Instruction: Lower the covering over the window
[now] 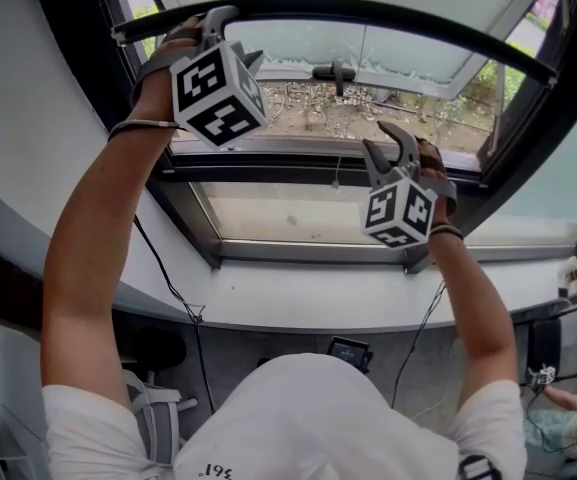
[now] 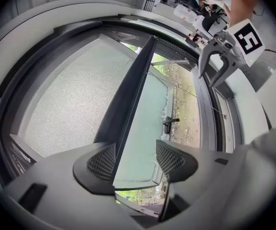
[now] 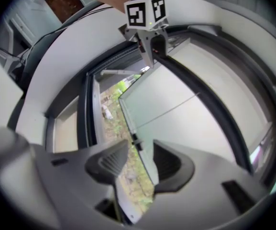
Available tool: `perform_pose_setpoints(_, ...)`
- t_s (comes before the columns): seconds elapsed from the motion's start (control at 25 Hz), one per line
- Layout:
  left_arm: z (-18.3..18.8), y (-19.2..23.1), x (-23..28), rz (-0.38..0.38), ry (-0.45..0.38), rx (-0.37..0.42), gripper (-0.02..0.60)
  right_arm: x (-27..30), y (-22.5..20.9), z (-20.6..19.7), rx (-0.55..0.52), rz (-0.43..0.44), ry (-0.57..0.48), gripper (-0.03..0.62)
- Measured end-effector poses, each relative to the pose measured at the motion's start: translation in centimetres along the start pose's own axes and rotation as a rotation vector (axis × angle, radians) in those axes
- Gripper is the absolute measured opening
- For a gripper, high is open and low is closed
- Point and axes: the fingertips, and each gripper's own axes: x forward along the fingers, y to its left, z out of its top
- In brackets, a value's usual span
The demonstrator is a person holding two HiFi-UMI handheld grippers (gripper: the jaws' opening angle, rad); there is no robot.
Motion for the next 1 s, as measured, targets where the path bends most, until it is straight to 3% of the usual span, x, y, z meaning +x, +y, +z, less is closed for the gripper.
perform_pose_setpoints(0.24, -1.3, -3.9, 0.7, -0.053, 0.031, 0.01, 0.259, -0.1, -6.1, 0.8, -0.027, -0.119, -0.018, 0.172)
perform_pose_setpoints(0.6, -1.8, -5.4, 1.1, -0.072, 0.038, -0.002, 0.259, 0.4, -11.5, 0.2, -0.2, -0.286, 0.036, 0.172)
perform_pose_setpoints(1.0, -1.9, -5.2, 1.0, -0.069, 0.032, -0.007, 0.259, 1.5, -13.1, -0.5, -0.235, -0.305, 0.077, 0.172)
